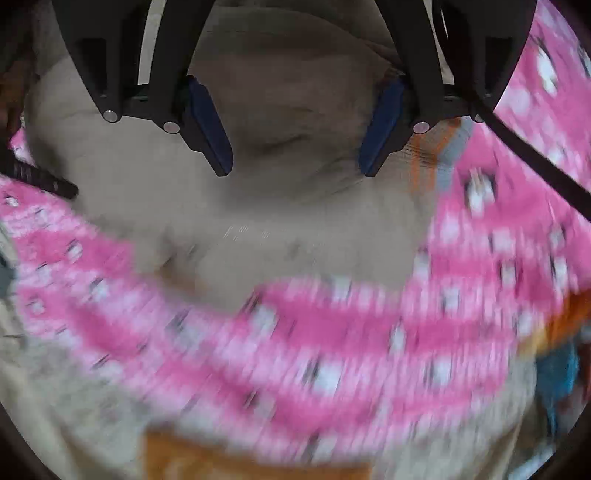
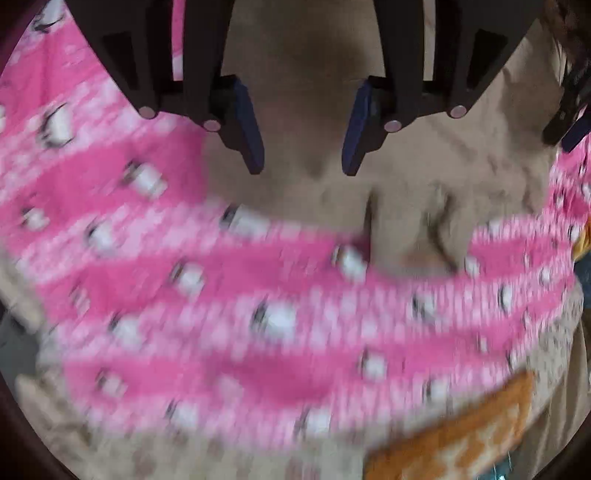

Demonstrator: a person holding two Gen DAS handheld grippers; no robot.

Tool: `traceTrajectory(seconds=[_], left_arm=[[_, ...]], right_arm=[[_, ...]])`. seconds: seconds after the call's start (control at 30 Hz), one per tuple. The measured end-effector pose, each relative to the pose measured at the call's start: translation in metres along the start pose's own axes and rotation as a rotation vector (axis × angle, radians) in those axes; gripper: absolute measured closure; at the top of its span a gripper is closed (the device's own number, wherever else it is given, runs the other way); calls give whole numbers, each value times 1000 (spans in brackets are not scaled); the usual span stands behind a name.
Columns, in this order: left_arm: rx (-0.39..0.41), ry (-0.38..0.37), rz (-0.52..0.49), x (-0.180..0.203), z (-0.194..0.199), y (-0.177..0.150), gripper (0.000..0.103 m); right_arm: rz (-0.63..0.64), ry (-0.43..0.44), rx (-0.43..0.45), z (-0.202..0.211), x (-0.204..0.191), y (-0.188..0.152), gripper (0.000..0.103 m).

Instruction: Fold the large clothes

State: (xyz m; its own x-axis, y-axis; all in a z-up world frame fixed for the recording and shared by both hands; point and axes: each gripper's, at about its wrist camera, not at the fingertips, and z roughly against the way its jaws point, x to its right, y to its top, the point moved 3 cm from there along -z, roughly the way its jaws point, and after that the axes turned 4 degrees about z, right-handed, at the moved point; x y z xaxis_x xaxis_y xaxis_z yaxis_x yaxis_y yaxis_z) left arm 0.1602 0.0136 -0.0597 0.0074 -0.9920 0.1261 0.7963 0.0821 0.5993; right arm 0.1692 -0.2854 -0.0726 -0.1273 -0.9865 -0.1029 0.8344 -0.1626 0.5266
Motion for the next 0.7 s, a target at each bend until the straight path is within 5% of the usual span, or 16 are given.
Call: traceTrajectory(seconds=[0.13, 0.33, 0.43, 0.53, 0.63, 0.7], left_arm=[[7, 26, -27, 2, 0, -1, 50], [19, 23, -1, -3, 8, 2, 50], [55, -7, 22, -6, 20, 5, 50], [-14, 45, -29, -6, 0, -1, 50], [-6, 89, -92, 2, 0, -3, 50], [-1, 67, -63, -1, 11, -2, 50]], right_arm=[[-7, 4, 11, -8, 8, -6, 57], [18, 55, 134, 65, -6, -4, 58], [102, 13, 103, 77, -12, -21, 57], [114, 24, -1, 59, -7, -50, 53], [230, 29, 24, 60, -9, -61, 53], [188, 52, 59, 87, -5, -61, 53]])
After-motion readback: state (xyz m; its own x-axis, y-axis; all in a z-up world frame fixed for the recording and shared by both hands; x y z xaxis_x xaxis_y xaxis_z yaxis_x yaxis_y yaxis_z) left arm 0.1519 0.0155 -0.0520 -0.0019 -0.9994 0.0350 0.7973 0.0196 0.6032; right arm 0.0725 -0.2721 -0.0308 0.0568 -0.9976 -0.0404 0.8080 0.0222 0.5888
